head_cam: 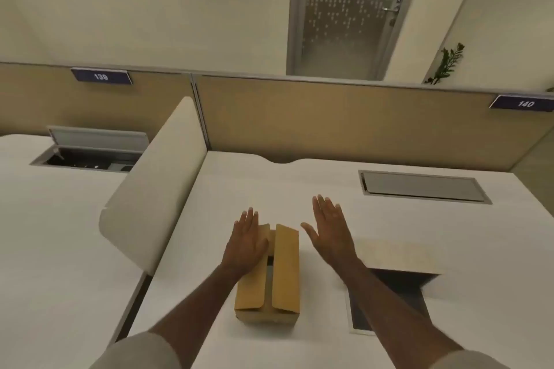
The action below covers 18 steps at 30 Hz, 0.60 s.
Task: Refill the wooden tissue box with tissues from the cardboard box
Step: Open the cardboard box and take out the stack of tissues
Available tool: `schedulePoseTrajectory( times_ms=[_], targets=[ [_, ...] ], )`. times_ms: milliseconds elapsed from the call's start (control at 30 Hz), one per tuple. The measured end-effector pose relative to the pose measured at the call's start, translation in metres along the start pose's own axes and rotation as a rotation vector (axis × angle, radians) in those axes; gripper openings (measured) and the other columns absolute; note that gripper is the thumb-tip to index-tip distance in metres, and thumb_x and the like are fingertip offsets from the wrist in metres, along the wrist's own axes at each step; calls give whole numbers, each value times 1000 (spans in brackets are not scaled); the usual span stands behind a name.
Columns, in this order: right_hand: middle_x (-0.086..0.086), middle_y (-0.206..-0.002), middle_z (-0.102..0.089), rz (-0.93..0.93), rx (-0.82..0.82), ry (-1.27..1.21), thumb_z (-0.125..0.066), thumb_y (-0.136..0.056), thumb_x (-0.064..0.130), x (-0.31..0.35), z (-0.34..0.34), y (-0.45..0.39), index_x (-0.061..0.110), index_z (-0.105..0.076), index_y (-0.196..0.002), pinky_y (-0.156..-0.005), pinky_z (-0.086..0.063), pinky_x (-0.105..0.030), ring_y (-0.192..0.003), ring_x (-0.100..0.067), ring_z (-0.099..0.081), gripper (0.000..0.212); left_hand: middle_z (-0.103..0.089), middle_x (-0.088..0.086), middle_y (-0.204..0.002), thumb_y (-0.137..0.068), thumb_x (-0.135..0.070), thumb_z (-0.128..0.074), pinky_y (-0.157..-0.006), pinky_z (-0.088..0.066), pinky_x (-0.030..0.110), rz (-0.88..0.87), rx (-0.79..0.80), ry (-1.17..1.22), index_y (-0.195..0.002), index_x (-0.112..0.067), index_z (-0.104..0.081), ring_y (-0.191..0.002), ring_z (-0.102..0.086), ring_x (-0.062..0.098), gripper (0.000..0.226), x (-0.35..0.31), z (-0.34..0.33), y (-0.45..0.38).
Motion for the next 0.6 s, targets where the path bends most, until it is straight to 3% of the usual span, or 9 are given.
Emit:
schedulePoseTrajectory(
  times_ms=[67, 200, 333, 467, 600],
  targets=[
    [-7, -164, -5, -28, 24, -94, -33, -102, 50, 13, -13, 12, 13, -6, -156, -121, 1, -35, -151, -21, -1, 71, 11, 3, -165, -100, -55, -29, -125, 0, 39, 74, 32, 121, -155, -14, 7, -152, 8, 21, 77, 7, -11, 8],
    [-2, -164, -11, -213, 142, -394, -46, -99, 44, 39, -43, 44, 19, -7, -156, -118, -19, -32, -149, -19, -13, 73, 8, -3, -165, -91, -65, -44, -123, -16, 45, 189, 70, 297, -154, -19, 12, -152, 1, 18, 97, 10, -27, 22],
    [2, -163, -14, -351, 236, -600, -50, -96, 45, 61, -62, 60, 24, -9, -156, -113, -29, -34, -145, -19, -25, 75, 5, -2, -166, -89, -54, -57, -120, -20, 44, 200, 55, 406, -154, -19, 14, -153, -3, 19, 102, 11, -29, 21],
    [-1, -162, -16, -399, 260, -623, -58, -93, 41, 77, -69, 61, 18, -13, -155, -112, -32, -38, -145, -22, -25, 80, 1, -2, -166, -87, -49, -62, -120, -21, 44, 220, 35, 487, -155, -20, 11, -152, -7, 19, 104, 16, -29, 20],
    [-8, -144, -39, -321, 235, -520, -61, -86, 34, 90, -68, 57, 20, -34, -134, -94, -49, -39, -131, -30, -42, 57, -6, 0, -166, -86, -50, -64, -119, -25, 46, 238, 37, 550, -155, -22, 10, -151, -16, 23, 105, 19, -28, 20]
  ],
)
Point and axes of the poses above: each hand's wrist, its own y-axis away from the middle knuckle, its own z-axis out of the back of the hand, x = y × z, the point moved 6 cm from there along -y, towards the middle knuckle
